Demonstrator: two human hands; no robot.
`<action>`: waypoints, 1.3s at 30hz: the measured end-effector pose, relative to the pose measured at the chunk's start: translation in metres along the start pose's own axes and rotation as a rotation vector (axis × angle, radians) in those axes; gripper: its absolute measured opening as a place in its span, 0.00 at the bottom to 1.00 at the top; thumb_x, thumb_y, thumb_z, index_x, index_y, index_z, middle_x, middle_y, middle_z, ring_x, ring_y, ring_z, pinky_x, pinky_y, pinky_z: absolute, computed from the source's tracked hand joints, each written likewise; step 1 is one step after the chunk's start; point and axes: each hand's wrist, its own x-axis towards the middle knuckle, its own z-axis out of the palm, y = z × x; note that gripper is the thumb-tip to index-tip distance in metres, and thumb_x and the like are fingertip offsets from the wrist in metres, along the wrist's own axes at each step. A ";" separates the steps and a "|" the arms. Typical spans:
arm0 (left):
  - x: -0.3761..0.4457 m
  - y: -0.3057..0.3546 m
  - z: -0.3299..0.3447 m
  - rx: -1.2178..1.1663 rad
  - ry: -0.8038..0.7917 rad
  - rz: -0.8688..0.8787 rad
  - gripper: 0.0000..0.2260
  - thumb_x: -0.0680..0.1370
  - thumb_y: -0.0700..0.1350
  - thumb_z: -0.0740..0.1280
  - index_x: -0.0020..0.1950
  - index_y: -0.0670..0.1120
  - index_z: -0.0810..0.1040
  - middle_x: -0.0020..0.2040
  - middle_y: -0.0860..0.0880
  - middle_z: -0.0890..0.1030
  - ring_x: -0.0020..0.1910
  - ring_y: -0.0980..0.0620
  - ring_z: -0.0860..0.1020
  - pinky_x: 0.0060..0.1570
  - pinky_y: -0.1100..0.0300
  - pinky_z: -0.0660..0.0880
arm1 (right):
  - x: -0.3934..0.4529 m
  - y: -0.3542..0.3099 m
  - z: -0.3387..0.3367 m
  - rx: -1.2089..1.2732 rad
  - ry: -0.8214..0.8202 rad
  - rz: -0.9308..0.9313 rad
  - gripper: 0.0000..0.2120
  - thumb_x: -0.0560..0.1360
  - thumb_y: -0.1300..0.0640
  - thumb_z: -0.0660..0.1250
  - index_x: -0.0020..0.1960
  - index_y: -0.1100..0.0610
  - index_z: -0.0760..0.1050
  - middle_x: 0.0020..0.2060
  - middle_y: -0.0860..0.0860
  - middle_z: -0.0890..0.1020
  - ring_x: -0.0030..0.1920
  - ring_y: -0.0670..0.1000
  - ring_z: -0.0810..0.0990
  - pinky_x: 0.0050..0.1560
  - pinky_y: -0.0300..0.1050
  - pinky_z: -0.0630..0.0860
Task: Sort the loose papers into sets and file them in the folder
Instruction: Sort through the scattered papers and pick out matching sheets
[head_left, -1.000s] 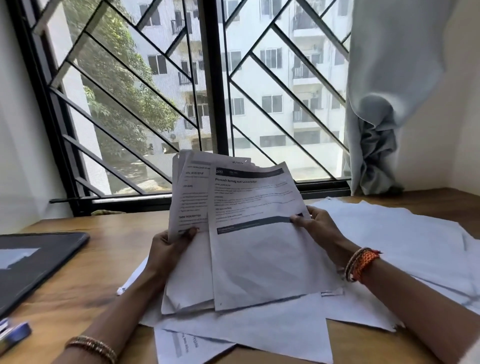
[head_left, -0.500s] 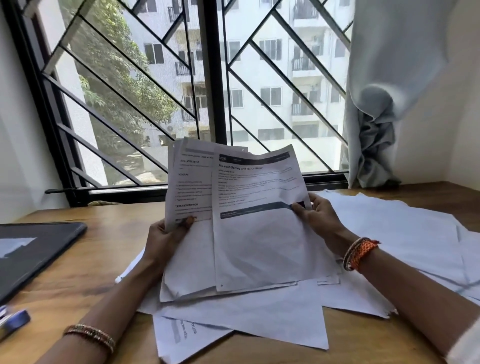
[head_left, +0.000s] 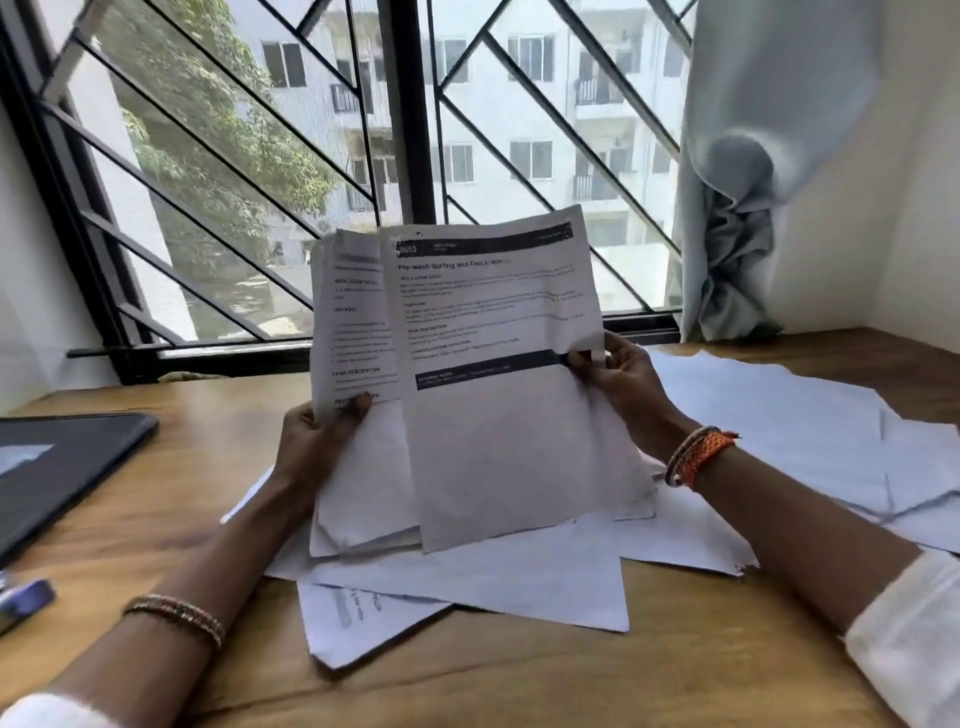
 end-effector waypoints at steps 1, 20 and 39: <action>-0.001 0.000 0.000 0.003 -0.001 -0.001 0.05 0.75 0.43 0.70 0.39 0.45 0.79 0.29 0.55 0.81 0.29 0.56 0.78 0.29 0.64 0.77 | -0.001 0.000 0.000 -0.003 0.008 0.001 0.10 0.75 0.67 0.67 0.49 0.53 0.78 0.36 0.46 0.85 0.37 0.44 0.83 0.39 0.39 0.80; -0.008 0.002 0.007 -0.051 0.016 0.028 0.04 0.75 0.43 0.70 0.41 0.45 0.79 0.29 0.56 0.81 0.28 0.58 0.79 0.27 0.67 0.76 | 0.004 -0.005 -0.013 -0.326 0.267 -0.178 0.08 0.74 0.68 0.67 0.47 0.56 0.79 0.38 0.52 0.84 0.39 0.52 0.82 0.41 0.48 0.79; -0.007 0.023 0.014 -0.178 0.340 0.038 0.11 0.76 0.45 0.71 0.53 0.40 0.79 0.49 0.49 0.80 0.42 0.55 0.77 0.34 0.72 0.74 | -0.090 -0.012 0.077 -1.681 -0.508 -0.564 0.10 0.74 0.61 0.61 0.53 0.57 0.77 0.48 0.56 0.82 0.48 0.61 0.81 0.39 0.45 0.66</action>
